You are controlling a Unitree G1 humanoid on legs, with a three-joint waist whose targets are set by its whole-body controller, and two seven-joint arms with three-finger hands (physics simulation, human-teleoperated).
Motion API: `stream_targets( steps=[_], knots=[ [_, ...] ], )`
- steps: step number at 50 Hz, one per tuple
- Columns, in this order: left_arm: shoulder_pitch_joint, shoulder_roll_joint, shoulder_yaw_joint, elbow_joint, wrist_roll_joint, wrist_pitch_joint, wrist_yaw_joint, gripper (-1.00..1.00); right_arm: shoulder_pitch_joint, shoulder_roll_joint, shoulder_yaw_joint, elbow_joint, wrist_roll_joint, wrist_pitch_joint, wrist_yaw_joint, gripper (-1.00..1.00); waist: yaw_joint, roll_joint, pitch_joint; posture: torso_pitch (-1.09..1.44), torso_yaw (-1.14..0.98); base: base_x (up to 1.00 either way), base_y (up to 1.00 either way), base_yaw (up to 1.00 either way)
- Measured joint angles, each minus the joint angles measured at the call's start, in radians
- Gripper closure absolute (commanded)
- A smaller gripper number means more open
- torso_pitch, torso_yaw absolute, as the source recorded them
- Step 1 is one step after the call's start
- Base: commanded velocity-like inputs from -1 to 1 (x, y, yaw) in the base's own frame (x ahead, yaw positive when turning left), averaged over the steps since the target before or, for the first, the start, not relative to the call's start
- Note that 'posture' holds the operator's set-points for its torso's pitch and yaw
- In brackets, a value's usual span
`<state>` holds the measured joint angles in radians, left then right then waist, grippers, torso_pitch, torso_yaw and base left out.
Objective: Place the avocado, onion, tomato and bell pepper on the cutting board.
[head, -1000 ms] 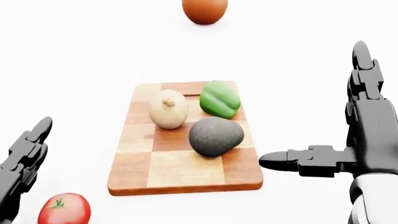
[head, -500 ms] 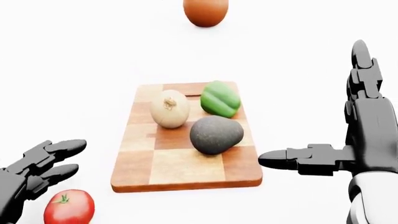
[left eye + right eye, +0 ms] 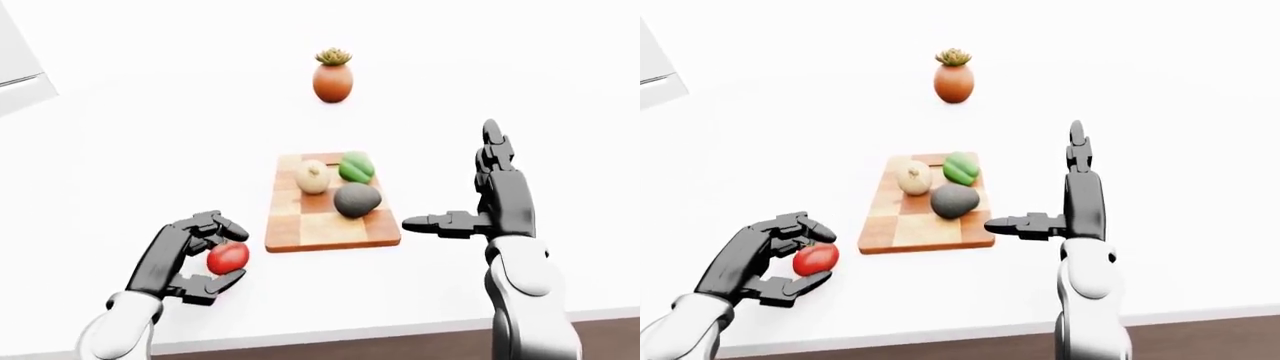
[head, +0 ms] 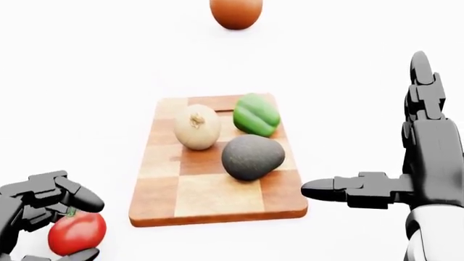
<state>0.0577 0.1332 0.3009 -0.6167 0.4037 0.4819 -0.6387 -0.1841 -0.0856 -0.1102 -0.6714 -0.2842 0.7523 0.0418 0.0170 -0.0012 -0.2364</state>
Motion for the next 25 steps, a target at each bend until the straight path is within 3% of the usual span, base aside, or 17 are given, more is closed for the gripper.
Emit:
stream_targets(
  steps=[9, 25],
  knots=[
    [-0.035, 0.025, -0.005, -0.029, 0.023, 0.092, -0.045, 0.36, -0.007, -0.004, -0.003, -0.005, -0.001, 0.007, 0.001, -1.0, 0.005, -0.005, 0.005, -0.25, 0.0, 0.0, 0.0, 0.0],
    [-0.221, 0.091, -0.068, -0.013, 0.044, 0.242, -0.057, 0.42, 0.013, -0.004, -0.014, -0.009, 0.005, -0.003, 0.002, -1.0, 0.008, -0.014, 0.014, -0.25, 0.0, 0.0, 0.0, 0.0]
  ],
)
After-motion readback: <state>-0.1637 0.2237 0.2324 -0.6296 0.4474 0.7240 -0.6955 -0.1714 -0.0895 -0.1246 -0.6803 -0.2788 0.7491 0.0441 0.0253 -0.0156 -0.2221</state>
